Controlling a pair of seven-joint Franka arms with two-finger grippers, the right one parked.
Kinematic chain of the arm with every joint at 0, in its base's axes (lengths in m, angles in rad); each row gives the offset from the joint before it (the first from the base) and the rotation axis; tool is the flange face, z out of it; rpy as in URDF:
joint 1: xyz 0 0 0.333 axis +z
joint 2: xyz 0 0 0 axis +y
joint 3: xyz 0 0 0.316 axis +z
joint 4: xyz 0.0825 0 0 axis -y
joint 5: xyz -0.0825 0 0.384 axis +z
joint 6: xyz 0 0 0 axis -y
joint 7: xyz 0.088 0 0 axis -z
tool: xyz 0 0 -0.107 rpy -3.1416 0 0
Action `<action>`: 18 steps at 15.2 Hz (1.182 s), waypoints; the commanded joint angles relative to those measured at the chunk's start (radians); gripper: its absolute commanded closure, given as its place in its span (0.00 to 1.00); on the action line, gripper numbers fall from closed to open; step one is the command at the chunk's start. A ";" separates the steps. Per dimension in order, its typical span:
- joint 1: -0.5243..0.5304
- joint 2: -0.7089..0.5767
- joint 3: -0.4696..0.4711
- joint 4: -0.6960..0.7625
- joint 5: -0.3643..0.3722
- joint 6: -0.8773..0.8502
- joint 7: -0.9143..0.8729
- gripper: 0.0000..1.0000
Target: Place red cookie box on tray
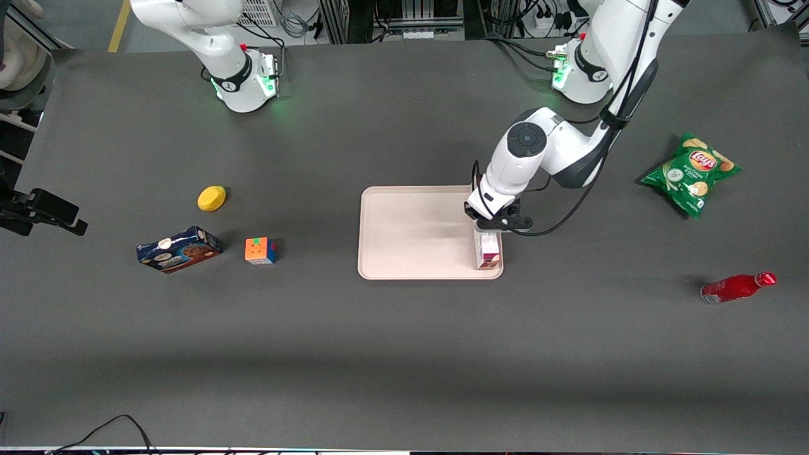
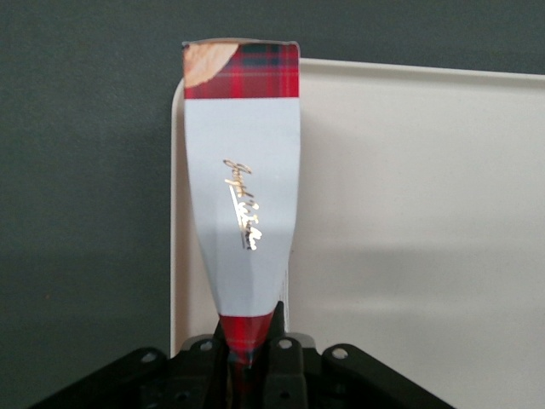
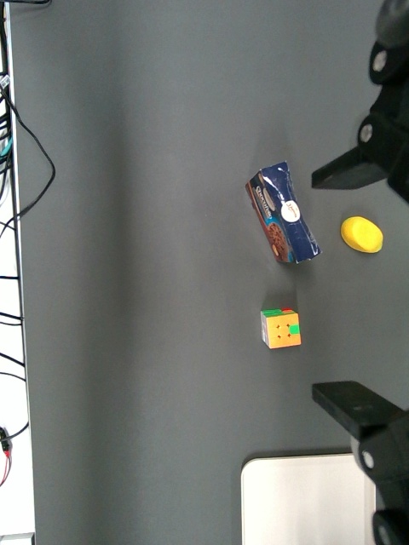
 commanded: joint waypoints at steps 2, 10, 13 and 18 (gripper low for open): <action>-0.013 0.016 0.011 0.029 0.021 0.020 -0.025 0.12; 0.021 -0.077 0.010 0.063 0.008 -0.038 -0.017 0.00; 0.064 -0.162 0.008 0.106 -0.006 -0.122 -0.013 0.00; 0.179 -0.261 0.028 0.205 -0.214 -0.297 0.313 0.00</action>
